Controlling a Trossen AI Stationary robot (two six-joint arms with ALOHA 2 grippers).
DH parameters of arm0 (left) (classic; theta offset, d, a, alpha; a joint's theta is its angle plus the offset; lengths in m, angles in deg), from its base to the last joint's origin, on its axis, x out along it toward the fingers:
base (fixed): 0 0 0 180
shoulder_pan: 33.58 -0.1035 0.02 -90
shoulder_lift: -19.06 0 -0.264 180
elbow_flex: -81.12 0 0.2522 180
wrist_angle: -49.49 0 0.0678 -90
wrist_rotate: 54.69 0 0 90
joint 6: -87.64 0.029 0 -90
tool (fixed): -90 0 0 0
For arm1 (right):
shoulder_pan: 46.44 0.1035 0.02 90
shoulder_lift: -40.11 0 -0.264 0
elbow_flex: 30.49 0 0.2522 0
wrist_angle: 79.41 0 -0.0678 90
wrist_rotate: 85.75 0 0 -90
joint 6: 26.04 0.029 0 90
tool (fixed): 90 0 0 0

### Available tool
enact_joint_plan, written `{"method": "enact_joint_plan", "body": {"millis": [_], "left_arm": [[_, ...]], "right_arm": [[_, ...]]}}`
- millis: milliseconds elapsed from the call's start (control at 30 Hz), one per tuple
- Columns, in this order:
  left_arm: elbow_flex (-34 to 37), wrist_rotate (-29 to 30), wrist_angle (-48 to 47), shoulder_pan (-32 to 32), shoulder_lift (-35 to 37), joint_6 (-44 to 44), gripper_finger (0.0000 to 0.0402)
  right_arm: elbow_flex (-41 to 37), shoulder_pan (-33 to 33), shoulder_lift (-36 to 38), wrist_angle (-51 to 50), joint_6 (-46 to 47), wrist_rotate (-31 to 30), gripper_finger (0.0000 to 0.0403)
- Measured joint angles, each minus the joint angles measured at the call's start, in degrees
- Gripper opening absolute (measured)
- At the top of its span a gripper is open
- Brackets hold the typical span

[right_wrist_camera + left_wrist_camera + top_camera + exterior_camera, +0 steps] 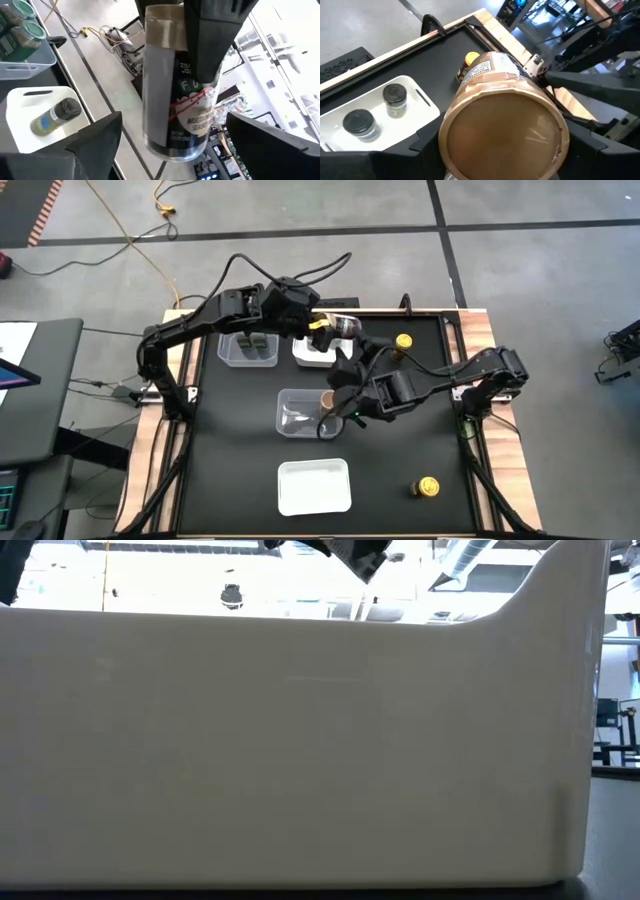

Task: Sort spices by type
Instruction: Put the brown seasoning bottle into the center transparent bin

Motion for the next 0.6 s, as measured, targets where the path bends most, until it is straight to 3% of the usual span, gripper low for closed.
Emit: {"method": "enact_joint_plan", "body": {"millis": [133, 333, 467, 600], "left_arm": [[0.0, -0.51, -0.11, -0.08, 0.0, 0.75, 0.0267], [0.0, -3.84, -2.58, -0.08, 0.0, 5.23, 0.0267], [0.0, -4.05, -7.54, -0.06, 0.0, 7.71, 0.0267], [0.0, -4.04, -11.23, -0.06, 0.0, 11.53, 0.0267]], "right_arm": [[0.0, 0.69, 0.0, -0.31, -0.69, -0.32, 0.0398], [0.0, 3.28, 0.0, -8.17, 3.05, -6.64, 0.0392], [0.0, 5.55, 0.24, -19.33, 23.38, -6.05, 0.0391], [-0.04, 7.65, 0.35, -34.61, 53.9, 5.72, 0.0393]]}}
